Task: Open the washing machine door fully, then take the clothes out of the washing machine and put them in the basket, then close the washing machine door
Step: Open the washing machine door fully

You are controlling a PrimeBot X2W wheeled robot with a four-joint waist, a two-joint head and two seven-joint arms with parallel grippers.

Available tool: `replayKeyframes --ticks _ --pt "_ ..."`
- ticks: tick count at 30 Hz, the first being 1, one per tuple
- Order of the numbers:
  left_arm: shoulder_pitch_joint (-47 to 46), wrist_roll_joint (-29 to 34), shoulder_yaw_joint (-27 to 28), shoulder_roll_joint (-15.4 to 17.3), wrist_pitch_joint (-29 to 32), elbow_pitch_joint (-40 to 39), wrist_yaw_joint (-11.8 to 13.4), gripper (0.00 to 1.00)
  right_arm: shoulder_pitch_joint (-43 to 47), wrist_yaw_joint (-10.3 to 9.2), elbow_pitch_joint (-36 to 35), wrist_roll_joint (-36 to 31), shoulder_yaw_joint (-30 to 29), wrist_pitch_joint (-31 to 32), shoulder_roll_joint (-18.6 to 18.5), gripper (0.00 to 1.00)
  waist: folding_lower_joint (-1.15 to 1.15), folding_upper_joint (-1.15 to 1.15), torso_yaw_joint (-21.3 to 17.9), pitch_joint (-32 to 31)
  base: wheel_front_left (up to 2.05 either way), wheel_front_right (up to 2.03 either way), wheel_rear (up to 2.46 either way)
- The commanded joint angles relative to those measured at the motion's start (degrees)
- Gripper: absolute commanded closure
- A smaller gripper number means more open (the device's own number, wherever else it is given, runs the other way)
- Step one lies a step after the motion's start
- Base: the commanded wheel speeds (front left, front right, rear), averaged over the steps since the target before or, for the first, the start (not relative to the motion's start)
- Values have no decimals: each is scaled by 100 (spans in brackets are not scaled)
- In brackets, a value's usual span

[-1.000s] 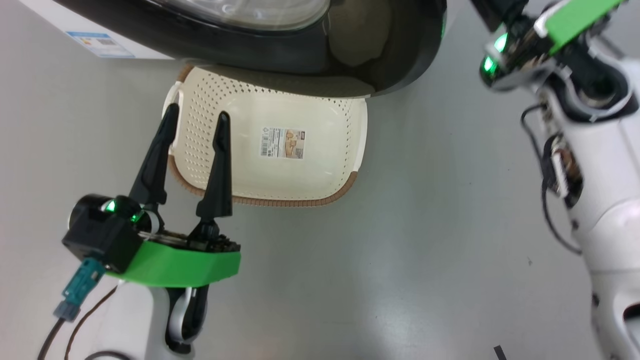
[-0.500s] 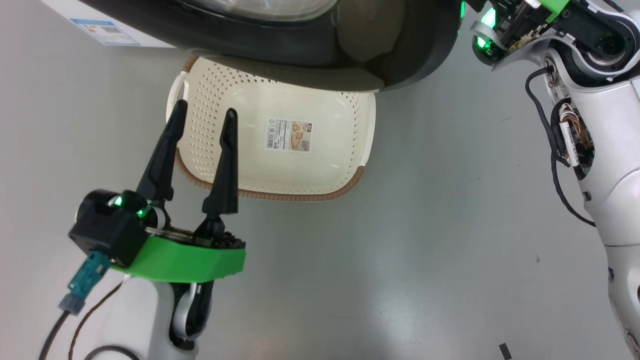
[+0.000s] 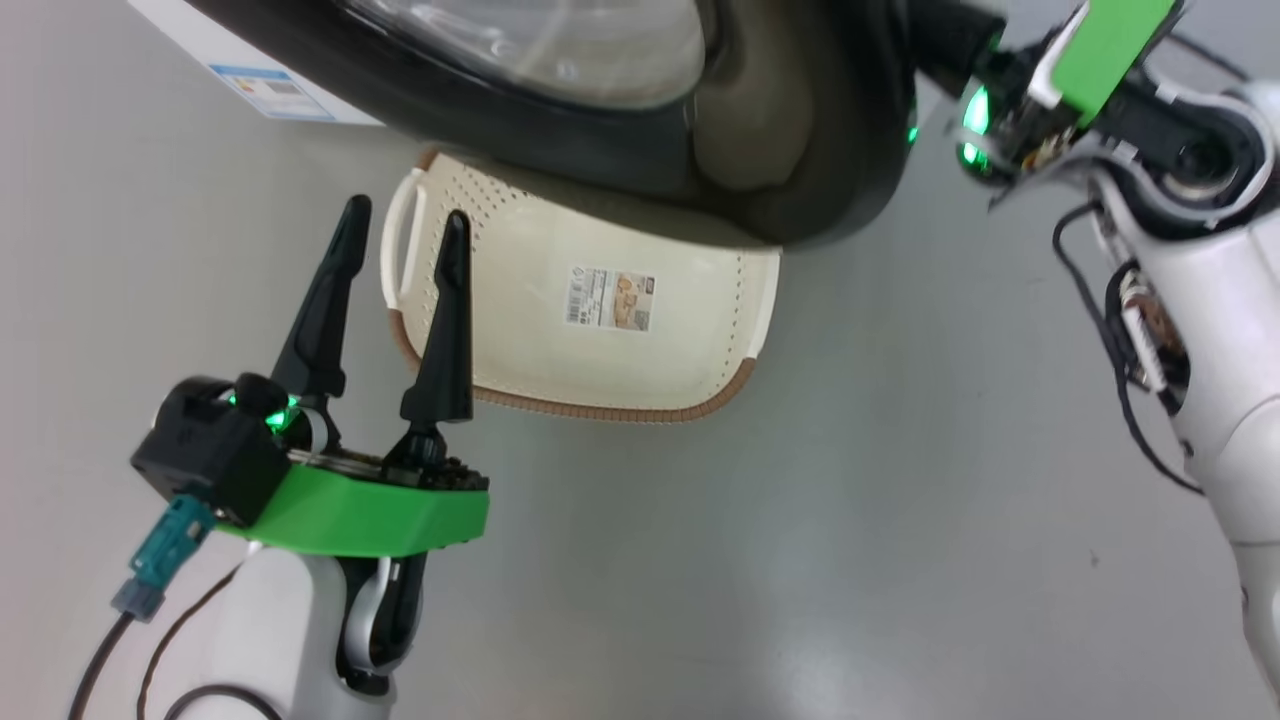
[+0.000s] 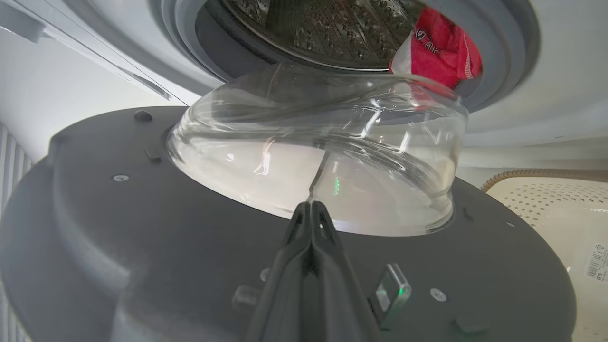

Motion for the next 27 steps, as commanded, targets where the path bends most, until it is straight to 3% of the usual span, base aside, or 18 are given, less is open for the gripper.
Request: replayKeyframes --ticks 1,27 --pt "147 -3 187 142 -44 -113 79 0 296 30 -190 85 137 31 93 100 0 0 127 -225 0 0 0" --pt "879 -55 176 142 -44 416 181 0 1670 30 -340 714 1178 43 22 100 0 0 711 -1781 0 0 0"
